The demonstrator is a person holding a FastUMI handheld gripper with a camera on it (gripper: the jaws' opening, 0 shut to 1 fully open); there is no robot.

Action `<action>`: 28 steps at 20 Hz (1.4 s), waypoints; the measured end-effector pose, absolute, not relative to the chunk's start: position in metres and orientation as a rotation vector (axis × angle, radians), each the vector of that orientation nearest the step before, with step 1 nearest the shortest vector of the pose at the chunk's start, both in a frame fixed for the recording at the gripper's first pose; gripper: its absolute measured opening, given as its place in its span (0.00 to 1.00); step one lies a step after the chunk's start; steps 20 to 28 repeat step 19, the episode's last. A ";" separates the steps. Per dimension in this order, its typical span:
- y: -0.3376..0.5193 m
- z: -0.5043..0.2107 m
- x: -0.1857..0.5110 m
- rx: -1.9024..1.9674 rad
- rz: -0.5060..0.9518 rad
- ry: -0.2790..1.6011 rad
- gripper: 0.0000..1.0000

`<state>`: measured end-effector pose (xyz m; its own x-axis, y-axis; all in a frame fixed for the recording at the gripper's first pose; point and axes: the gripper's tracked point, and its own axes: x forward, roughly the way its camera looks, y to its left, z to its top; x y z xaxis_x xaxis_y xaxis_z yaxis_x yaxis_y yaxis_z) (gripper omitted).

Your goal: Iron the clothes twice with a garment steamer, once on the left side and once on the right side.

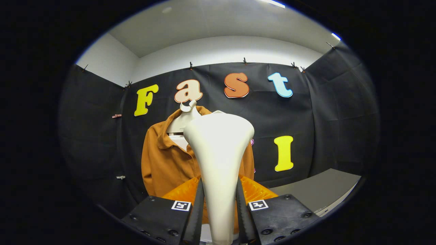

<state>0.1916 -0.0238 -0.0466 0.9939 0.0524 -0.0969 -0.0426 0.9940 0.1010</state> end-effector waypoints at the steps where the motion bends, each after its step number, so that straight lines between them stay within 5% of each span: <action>1: -0.024 -0.046 0.192 0.098 0.049 0.099 0.47; 28: -0.021 -0.045 0.196 0.124 0.075 0.104 0.46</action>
